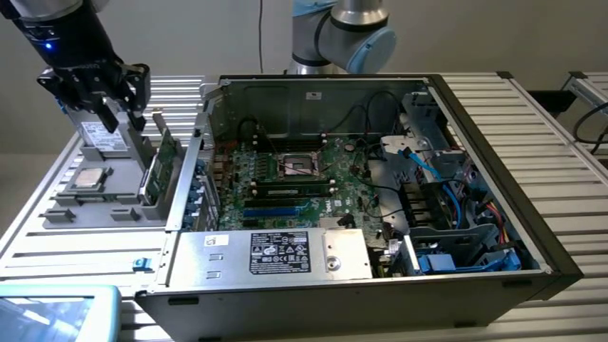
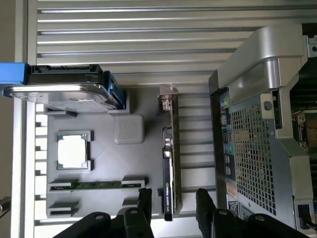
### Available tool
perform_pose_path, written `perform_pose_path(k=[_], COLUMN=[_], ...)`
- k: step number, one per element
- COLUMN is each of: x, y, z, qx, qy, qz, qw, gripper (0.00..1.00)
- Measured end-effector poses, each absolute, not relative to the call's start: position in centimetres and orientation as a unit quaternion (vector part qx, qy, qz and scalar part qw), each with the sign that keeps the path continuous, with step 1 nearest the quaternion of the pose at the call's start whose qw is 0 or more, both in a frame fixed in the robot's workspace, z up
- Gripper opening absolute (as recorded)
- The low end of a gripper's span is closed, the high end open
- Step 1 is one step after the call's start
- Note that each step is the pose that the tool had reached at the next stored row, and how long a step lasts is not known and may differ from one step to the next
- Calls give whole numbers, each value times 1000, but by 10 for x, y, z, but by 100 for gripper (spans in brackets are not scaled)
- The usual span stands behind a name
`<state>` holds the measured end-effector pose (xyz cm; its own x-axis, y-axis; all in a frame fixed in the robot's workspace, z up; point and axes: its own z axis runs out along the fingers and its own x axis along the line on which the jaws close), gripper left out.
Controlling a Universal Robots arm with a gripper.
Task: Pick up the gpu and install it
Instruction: 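Pick up the gpu and move the gpu toward the slot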
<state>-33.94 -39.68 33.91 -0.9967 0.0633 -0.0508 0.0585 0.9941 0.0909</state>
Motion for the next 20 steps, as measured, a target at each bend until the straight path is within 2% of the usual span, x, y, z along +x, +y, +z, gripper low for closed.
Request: perform_pose_path(k=[20], x=[-340], y=[-397], z=[303], qx=[31], qy=[998], qz=[45], qw=[27], gripper=[49])
